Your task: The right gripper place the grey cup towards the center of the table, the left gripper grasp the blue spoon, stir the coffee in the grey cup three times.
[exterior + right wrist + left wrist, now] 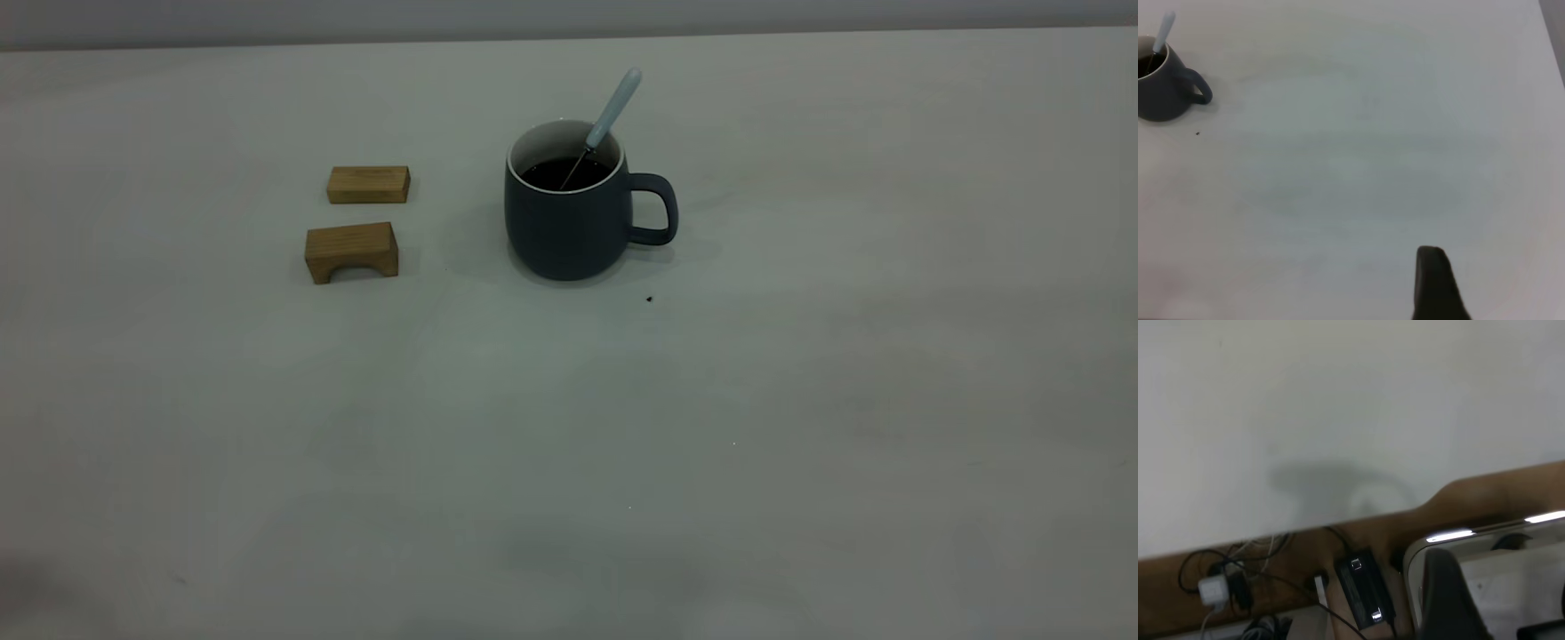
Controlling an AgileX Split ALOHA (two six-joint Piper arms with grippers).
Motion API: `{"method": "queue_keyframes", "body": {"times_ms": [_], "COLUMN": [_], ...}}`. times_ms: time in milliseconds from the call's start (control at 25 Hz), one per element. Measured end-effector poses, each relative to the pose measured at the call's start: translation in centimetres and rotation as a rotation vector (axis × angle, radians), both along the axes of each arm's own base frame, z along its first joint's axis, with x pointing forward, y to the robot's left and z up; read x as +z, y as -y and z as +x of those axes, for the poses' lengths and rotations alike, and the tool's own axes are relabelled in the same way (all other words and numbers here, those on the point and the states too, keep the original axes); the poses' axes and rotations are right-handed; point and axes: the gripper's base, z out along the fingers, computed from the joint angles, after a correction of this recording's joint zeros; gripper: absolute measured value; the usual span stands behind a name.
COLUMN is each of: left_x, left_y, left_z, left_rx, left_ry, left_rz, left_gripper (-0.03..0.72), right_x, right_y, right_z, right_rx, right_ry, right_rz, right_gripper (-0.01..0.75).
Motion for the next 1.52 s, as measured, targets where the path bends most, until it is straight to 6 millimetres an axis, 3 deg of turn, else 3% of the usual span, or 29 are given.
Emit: {"method": "queue_keyframes", "body": {"times_ms": [280,440,600,1000,1520], "left_x": [-2.3,-2.9,-4.3,-4.9,-5.0], "left_y": [-1.0,-0.9,-0.9,-0.8,-0.8], "left_z": [-5.8,-7.3,-8.6,-10.8,-10.9], "left_rx": [0.104,0.110,0.108,0.110,0.112], "left_ry": [0.195,0.341,0.368,0.502,0.504], "left_rz": [0.009,0.004,0.004,0.000,-0.001], "left_gripper": [0.478,0.478,0.478,0.478,0.478], "right_x": [0.0,0.0,0.0,0.0,0.0], "right_y": [0.0,0.0,0.0,0.0,0.0], "right_z": [0.0,0.0,0.0,0.0,0.0], "right_rx": [0.000,0.000,0.000,0.000,0.000], "right_ry": [0.000,0.000,0.000,0.000,0.000], "right_rz": [0.000,0.000,0.000,0.000,0.000], "right_gripper": [0.500,0.500,0.500,0.500,0.500]}}
